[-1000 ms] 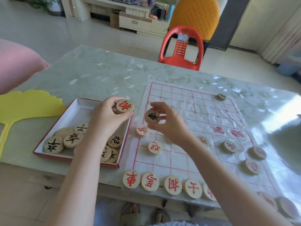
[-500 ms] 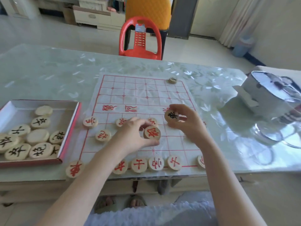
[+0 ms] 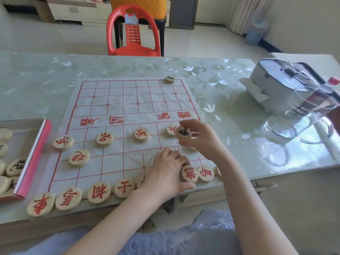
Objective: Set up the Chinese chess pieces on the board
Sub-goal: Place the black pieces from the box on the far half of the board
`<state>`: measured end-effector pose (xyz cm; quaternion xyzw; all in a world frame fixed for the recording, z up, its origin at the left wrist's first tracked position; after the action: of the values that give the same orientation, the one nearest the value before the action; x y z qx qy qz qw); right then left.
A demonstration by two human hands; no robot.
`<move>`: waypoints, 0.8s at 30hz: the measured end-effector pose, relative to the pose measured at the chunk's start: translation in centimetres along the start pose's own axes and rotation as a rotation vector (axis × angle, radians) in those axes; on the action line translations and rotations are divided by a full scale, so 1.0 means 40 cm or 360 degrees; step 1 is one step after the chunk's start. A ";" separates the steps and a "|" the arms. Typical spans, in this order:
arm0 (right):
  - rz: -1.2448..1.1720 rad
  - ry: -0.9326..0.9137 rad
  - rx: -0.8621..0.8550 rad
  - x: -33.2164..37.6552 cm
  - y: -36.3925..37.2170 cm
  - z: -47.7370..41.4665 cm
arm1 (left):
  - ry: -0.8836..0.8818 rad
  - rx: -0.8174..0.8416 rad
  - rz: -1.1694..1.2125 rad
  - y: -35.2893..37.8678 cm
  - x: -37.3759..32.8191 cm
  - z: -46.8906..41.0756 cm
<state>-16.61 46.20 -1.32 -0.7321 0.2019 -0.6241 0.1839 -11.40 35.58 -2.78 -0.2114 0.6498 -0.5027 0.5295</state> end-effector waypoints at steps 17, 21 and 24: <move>-0.0027 -0.0026 0.0070 0.028 0.054 -0.012 | -0.0273 -0.0327 0.0211 -0.157 0.121 -0.034; -0.0082 -0.0009 0.0053 0.049 0.092 -0.029 | -0.0606 -0.0477 0.0374 -0.297 0.285 -0.017; -0.0091 -0.0021 0.0070 0.074 0.163 -0.058 | -0.0832 -0.0722 0.0468 -0.396 0.426 0.015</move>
<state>-18.91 39.06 -1.88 -0.7374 0.1659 -0.6286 0.1834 -20.89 15.16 3.07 -0.3488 0.6111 -0.1936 0.6837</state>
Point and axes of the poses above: each hand's wrist, its own z-axis away from the middle knuckle, its own y-axis out of the palm, x = y × z, the point moved 8 cm from there along -z, towards the middle knuckle, and after that the axes turned 11 degrees about -y, right-handed, at the moved point
